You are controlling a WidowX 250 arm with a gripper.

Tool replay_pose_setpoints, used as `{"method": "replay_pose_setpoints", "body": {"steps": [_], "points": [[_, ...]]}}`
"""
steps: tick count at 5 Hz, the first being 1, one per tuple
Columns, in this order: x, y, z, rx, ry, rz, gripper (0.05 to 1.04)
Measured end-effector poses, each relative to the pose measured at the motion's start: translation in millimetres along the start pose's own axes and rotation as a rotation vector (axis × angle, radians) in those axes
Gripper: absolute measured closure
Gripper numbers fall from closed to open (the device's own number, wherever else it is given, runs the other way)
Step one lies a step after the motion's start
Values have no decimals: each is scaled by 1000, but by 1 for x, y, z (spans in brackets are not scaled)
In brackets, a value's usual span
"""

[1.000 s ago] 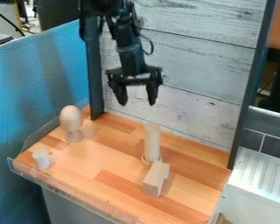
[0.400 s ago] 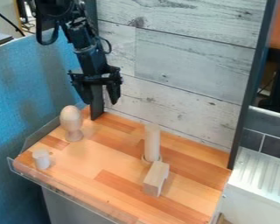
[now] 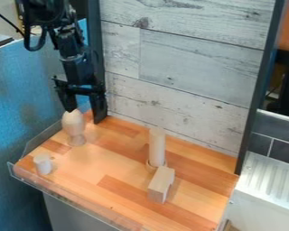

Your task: Put the cylinder on the arch block

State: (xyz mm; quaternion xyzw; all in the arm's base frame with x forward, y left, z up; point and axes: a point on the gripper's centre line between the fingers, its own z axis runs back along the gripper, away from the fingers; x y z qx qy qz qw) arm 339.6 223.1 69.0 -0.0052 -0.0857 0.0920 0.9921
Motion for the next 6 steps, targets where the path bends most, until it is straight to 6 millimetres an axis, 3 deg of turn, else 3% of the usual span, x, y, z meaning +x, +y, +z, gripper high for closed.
{"method": "replay_pose_setpoints", "body": {"steps": [2, 4, 6], "points": [[-36, 29, -29, 101, 35, -55, 84], [-40, 55, -41, 127, -17, -53, 84], [-42, 62, -62, 90, 64, -44, 84]]}}
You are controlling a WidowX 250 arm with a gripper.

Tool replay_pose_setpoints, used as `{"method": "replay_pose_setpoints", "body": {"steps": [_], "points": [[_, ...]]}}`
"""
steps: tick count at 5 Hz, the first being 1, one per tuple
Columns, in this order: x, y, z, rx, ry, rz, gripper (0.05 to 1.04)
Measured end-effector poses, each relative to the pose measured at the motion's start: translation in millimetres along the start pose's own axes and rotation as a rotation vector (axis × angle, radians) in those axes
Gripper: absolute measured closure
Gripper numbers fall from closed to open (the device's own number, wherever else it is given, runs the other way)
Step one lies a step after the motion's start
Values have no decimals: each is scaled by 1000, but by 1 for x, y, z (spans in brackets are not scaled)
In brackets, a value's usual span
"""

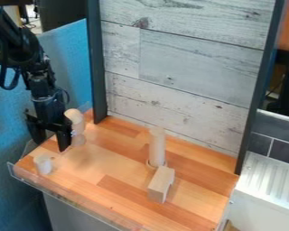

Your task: Put the cylinder on the arch block

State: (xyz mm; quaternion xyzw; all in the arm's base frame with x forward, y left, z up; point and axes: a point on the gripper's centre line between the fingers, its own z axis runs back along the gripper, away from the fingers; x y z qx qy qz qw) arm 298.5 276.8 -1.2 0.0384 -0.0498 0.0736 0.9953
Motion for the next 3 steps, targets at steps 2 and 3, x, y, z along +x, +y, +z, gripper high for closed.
{"method": "replay_pose_setpoints", "body": {"steps": [2, 3], "points": [[-17, 4, -11, 6, 40, -24, 84], [-25, 4, -18, 29, 58, -42, 84]]}}
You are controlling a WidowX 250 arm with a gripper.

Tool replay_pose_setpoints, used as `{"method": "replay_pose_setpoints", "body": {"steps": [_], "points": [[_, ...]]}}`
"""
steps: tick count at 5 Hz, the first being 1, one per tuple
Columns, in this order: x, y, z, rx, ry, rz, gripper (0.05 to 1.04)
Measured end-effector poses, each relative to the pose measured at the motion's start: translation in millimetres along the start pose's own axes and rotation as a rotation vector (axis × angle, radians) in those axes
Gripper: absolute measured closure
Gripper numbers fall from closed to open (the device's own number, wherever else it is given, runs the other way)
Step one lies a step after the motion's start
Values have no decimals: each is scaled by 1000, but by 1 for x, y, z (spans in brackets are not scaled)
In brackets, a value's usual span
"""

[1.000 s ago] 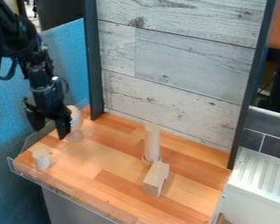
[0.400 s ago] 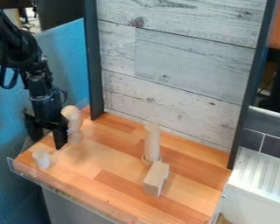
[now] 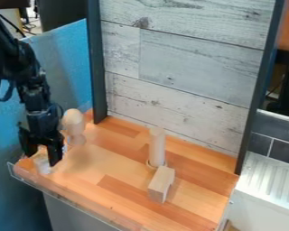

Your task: Put the cylinder on the arch block

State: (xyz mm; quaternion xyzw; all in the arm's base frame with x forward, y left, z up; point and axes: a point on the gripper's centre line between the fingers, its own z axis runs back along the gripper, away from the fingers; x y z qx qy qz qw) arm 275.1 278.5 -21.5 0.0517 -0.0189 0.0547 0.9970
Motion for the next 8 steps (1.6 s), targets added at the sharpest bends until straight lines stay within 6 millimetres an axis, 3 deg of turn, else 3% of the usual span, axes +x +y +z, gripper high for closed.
{"method": "replay_pose_setpoints", "body": {"steps": [2, 3, 4, 5, 6, 7, 8], "points": [[-4, 1, -4, 21, 7, -21, 119], [-1, 1, -8, 17, -16, -1, 395], [0, 3, -10, 15, -47, 20, 552], [3, 2, -9, 6, -57, 38, 552], [-1, -13, -4, -82, -20, 46, 552], [13, -32, 51, -146, -74, 34, 552], [14, -56, 80, -198, -47, 3, 552]]}}
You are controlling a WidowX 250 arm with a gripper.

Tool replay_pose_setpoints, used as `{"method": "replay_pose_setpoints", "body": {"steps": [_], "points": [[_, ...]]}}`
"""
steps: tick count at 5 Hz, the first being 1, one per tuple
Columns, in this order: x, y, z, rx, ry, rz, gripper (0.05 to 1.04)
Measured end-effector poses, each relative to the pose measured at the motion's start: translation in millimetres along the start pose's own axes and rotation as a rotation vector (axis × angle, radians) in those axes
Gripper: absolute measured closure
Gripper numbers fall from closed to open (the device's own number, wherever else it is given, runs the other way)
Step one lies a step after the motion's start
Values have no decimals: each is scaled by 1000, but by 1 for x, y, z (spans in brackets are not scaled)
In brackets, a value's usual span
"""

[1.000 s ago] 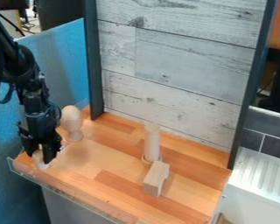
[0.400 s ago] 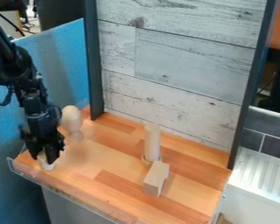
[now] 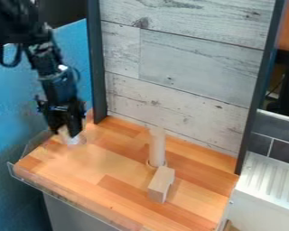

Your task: Put the cylinder on the arch block

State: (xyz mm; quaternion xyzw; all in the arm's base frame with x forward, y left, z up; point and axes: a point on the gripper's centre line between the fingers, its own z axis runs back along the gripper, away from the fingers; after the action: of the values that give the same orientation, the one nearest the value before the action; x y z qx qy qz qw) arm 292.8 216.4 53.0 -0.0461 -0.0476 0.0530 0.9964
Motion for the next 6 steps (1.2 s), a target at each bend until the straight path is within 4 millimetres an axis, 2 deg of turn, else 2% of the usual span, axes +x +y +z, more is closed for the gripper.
{"method": "replay_pose_setpoints", "body": {"steps": [1, 2, 3, 4, 5, 6], "points": [[-5, -32, 9, 15, 36, -49, 552], [-16, -65, 8, 9, 63, -99, 552], [-19, -88, -7, 60, 64, -153, 552], [-7, -105, -17, 83, 8, -189, 552], [4, -113, -36, 71, -32, -204, 552], [23, -118, -42, 59, -55, -191, 552]]}}
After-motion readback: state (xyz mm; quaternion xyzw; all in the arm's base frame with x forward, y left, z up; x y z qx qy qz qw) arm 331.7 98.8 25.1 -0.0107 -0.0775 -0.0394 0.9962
